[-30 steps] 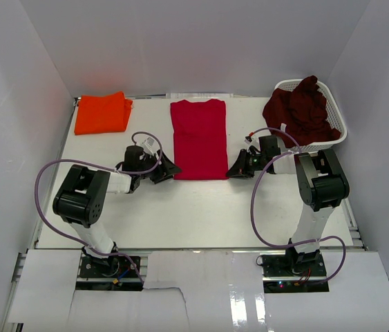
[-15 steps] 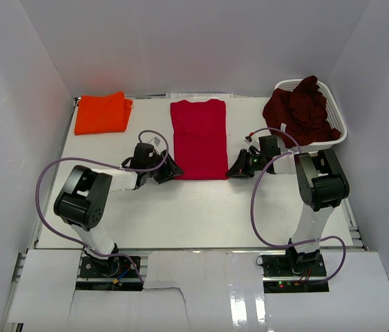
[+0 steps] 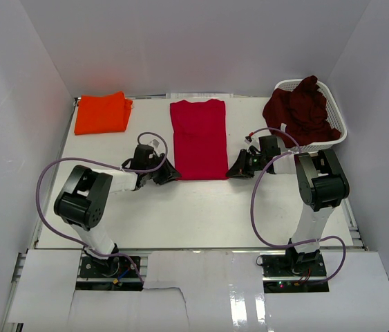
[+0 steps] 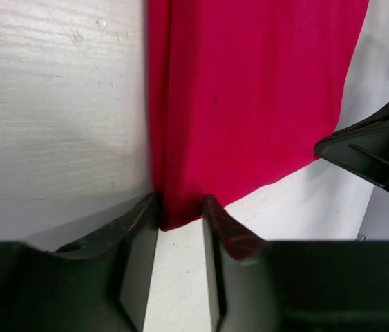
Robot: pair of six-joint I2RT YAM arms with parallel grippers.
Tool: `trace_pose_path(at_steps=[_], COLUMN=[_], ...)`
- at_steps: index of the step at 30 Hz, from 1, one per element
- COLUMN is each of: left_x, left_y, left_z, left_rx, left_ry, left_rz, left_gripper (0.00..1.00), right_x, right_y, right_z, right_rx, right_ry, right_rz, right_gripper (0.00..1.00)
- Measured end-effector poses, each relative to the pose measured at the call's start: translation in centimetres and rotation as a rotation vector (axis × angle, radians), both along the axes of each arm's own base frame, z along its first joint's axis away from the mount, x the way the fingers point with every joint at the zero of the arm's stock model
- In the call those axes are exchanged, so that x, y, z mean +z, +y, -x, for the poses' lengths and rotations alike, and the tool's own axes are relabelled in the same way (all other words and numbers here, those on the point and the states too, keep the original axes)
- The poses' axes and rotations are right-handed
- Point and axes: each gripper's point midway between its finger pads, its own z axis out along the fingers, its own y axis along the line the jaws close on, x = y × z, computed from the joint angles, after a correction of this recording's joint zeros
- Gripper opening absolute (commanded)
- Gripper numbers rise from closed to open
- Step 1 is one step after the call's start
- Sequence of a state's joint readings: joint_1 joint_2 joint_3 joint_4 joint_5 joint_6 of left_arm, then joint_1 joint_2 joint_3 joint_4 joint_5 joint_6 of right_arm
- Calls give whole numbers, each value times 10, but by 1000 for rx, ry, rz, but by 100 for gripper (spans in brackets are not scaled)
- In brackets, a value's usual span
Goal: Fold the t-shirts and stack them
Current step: Grab one side of the 2/3 rectangular tshirt with both arms
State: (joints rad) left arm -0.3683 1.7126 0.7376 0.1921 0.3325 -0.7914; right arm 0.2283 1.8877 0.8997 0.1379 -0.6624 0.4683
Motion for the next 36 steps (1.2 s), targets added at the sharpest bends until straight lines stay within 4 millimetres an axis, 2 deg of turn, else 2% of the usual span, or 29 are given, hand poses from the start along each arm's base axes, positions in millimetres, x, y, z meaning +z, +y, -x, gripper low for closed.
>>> trace_pose_path(at_steps=[1,7,10,11,13,26,31,36], left_x=[-2,-5,-7,-8,-8,-9,-10,-11], left_y=[0,-2,-3,-3,-3,-6,-9,-12], left_z=[1,1,1,1,1,7,21,47], left_rx=[3,-3,-4,-5,-9,-83,-128,-182], left_ry=[7,23,31,35,43,47,64,88], left_rz=[0,22,28,27,36,45,69,95], left_gripper=[36,35,21,11,1,0,0,0], right_x=[0,0,0,0,0,0,-1,-3], right_y=[0,0,0,0,0,-6,-12,-14], right_z=[0,0,0,0,0,6,26,56], right_rx=[0,0,0,0,1,9,15,32], right_ry=[0,0,0,-1,0,-6,9,32], right_rz=[0,0,0,0,0,40,60,60], right_gripper=[8,8,8,8,8,8,8,8])
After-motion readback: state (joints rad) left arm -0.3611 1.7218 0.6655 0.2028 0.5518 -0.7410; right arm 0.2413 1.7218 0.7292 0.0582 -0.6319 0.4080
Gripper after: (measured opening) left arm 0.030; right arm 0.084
